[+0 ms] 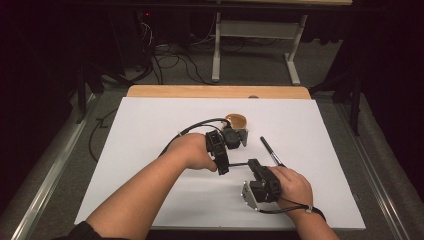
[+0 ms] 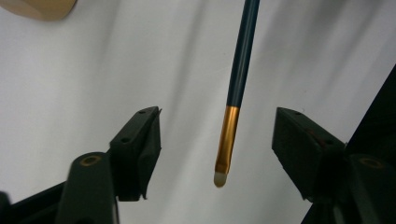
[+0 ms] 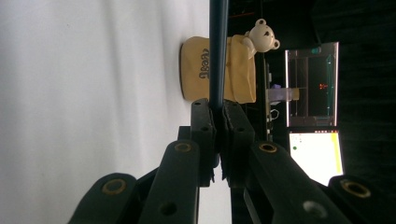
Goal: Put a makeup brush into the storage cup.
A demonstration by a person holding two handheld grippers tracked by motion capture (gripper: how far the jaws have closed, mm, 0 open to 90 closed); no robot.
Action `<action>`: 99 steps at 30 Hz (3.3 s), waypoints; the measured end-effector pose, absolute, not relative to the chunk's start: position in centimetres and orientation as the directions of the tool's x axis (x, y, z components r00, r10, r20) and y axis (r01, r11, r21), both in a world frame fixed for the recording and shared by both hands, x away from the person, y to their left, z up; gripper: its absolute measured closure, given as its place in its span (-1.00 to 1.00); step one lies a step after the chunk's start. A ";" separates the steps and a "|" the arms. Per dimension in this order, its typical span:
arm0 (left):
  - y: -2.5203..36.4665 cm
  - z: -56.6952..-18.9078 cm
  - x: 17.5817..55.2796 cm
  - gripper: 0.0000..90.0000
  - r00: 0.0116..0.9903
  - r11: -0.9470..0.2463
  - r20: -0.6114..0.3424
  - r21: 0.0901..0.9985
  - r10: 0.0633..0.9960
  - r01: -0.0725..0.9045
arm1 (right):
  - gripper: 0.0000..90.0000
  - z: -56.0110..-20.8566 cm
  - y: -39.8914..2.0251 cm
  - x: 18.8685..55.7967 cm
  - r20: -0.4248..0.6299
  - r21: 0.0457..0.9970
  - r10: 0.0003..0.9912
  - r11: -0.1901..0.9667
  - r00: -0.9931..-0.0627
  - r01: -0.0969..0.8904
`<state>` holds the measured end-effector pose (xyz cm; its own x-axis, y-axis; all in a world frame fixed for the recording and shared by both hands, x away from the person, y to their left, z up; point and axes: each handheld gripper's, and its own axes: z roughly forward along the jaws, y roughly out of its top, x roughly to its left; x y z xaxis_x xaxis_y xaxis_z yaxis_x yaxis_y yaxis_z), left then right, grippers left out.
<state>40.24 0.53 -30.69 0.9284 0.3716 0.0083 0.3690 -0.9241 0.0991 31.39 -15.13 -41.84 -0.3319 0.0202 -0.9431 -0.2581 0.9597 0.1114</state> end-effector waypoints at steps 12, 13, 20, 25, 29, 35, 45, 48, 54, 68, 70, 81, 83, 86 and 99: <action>1.5 -31.0 40.7 -0.82 0.910 -0.908 0.012 0.081 0.414 0.412 | 0.94 -42.2 -15.4 31.9 -0.933 0.108 0.016 0.965 -0.359 -0.238; 1.6 -31.0 40.7 -0.85 0.909 -0.907 0.012 0.080 0.417 0.414 | 0.94 -42.2 -15.5 31.9 -0.932 0.100 0.014 0.970 -0.362 -0.222; 2.9 -30.9 40.8 -0.86 0.900 -0.895 0.011 0.107 0.436 0.432 | 0.94 -42.4 -15.8 32.3 -0.924 0.106 0.018 0.972 -0.382 -0.209; 3.5 -31.0 40.8 -0.87 0.895 -0.891 0.018 0.104 0.447 0.443 | 0.94 -42.6 -15.9 32.4 -0.924 0.107 0.029 0.977 -0.382 -0.184; 4.0 -31.3 40.7 -0.87 0.891 -0.887 0.016 0.106 0.454 0.450 | 0.94 -42.6 -15.9 32.3 -0.924 0.104 0.028 0.978 -0.381 -0.181; 4.8 -31.8 40.7 -0.99 0.892 -0.889 0.015 0.090 0.451 0.448 | 0.94 -42.6 -16.0 32.5 -0.920 0.106 0.025 0.977 -0.392 -0.185; 6.2 -32.0 41.0 -0.99 0.866 -0.862 0.029 0.116 0.499 0.493 | 0.94 -42.5 -16.3 32.5 -0.913 0.146 0.075 0.978 -0.400 -0.149; 6.8 -32.1 41.1 -0.99 0.854 -0.848 0.033 0.138 0.520 0.511 | 0.94 -42.4 -16.5 32.6 -0.908 0.165 0.095 0.976 -0.408 -0.140; 8.3 -32.2 41.2 -0.99 0.825 -0.812 0.028 0.198 0.565 0.549 | 0.94 -42.3 -16.7 32.8 -0.899 0.195 0.128 0.973 -0.420 -0.120; 11.2 -34.0 40.8 -0.99 0.753 -0.692 -0.027 0.373 0.658 0.618 | 0.94 -42.1 -17.2 33.1 -0.875 0.269 0.207 0.960 -0.439 -0.084; 11.6 -34.3 40.8 -0.99 0.739 -0.674 -0.026 0.390 0.674 0.628 | 0.94 -42.2 -17.2 33.1 -0.867 0.285 0.223 0.955 -0.446 -0.077; 13.7 -36.5 40.0 -0.99 0.688 -0.576 -0.026 0.523 0.725 0.628 | 0.94 -42.2 -17.4 33.2 -0.849 0.330 0.276 0.943 -0.451 -0.044; 14.2 -37.0 39.8 -0.99 0.677 -0.547 -0.041 0.555 0.735 0.627 | 0.94 -42.1 -17.5 33.2 -0.847 0.335 0.281 0.941 -0.451 -0.044; 14.8 -37.6 39.5 -0.99 0.668 -0.509 -0.068 0.590 0.741 0.626 | 0.94 -42.0 -17.6 33.2 -0.840 0.351 0.297 0.936 -0.453 -0.037; 15.3 -39.3 38.1 -0.99 0.643 -0.397 -0.072 0.733 0.762 0.552 | 0.94 -42.1 -17.7 33.4 -0.821 0.370 0.320 0.929 -0.473 -0.014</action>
